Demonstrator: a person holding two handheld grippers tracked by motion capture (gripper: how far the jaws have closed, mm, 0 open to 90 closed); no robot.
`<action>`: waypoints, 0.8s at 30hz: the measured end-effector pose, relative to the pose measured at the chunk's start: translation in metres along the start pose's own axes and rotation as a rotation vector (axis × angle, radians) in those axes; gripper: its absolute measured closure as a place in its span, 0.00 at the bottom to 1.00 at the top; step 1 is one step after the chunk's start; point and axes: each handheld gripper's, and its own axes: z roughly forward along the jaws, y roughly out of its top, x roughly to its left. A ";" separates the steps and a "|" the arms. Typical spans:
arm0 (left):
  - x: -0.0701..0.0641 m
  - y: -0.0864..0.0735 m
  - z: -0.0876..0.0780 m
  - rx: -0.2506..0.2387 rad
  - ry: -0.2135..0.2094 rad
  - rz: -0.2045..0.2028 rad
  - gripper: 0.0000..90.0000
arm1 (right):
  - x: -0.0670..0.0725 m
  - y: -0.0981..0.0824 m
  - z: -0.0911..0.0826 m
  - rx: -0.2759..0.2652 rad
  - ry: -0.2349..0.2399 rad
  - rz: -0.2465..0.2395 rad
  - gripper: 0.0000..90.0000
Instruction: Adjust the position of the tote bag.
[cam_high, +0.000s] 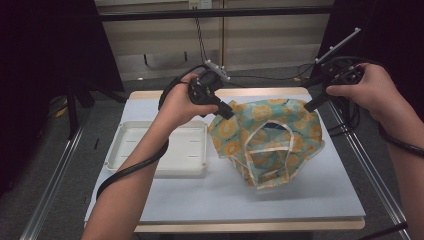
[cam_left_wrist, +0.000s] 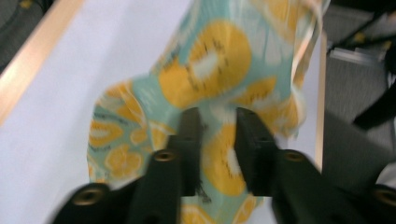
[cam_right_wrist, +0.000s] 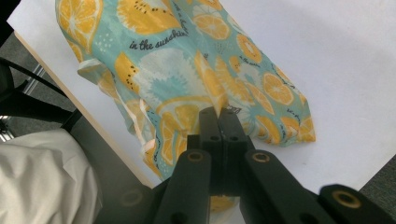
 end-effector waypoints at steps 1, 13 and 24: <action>0.000 0.000 0.004 0.016 0.009 0.015 0.71 | 0.000 0.000 0.001 -0.001 -0.001 0.001 1.00; 0.006 0.003 0.026 0.020 -0.008 0.034 0.76 | 0.000 0.001 0.006 0.007 0.008 -0.007 1.00; 0.002 0.000 0.017 0.019 -0.023 -0.005 1.00 | -0.001 -0.002 0.001 -0.014 0.016 -0.010 1.00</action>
